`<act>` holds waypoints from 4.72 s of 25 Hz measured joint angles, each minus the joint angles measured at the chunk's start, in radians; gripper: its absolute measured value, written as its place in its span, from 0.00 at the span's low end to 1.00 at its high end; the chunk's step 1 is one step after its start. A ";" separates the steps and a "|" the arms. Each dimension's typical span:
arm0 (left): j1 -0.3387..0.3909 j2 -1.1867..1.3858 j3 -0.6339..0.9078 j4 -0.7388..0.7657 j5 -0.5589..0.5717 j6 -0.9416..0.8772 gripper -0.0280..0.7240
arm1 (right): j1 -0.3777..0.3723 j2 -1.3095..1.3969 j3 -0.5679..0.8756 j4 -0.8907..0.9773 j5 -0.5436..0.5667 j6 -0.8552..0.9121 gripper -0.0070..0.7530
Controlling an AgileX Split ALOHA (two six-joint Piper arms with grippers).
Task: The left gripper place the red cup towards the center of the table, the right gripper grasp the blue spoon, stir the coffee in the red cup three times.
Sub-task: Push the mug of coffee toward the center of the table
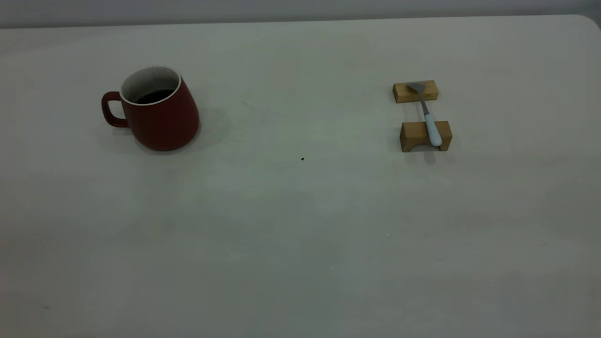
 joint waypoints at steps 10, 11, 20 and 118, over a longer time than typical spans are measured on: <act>0.000 0.000 0.000 0.000 0.000 0.000 0.46 | 0.000 0.000 0.000 0.000 0.000 0.000 0.61; 0.000 0.000 0.000 0.000 0.000 0.000 0.46 | 0.000 0.000 0.000 0.000 0.000 0.000 0.61; 0.000 0.000 0.000 0.000 0.000 0.000 0.46 | 0.000 0.000 0.000 0.000 0.000 0.000 0.61; -0.244 2.455 -1.196 0.167 -0.452 1.203 0.34 | 0.000 0.000 0.000 0.000 0.000 0.000 0.61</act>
